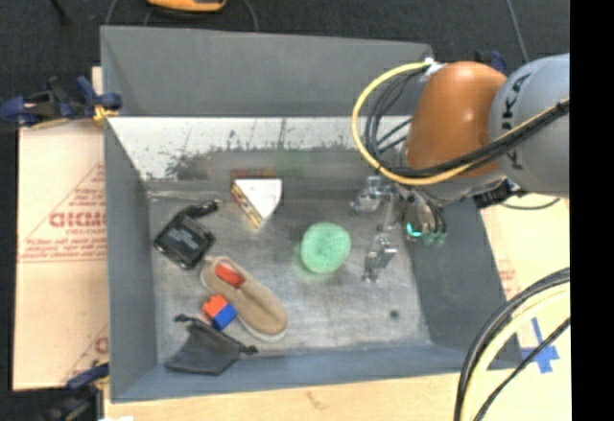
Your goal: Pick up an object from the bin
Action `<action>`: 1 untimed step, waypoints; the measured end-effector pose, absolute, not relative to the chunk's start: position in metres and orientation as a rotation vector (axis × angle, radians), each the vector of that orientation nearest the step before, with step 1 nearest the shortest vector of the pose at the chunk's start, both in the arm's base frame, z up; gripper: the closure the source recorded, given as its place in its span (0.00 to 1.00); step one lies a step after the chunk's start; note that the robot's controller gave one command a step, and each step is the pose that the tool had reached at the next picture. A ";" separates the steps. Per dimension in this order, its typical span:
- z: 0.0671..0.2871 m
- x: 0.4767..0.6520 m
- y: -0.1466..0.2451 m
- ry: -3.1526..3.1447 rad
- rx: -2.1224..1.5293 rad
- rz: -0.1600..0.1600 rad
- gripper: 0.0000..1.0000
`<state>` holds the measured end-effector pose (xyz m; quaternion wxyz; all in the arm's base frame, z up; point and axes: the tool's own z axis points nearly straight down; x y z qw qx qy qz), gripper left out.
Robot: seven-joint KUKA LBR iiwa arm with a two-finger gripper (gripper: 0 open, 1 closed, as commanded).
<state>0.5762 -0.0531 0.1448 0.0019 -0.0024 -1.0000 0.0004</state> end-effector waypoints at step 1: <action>0.150 0.578 -0.053 -3.146 -0.006 0.003 0.00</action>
Offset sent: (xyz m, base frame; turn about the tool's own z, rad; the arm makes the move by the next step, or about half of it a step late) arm 0.0276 0.0306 -0.0717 0.0452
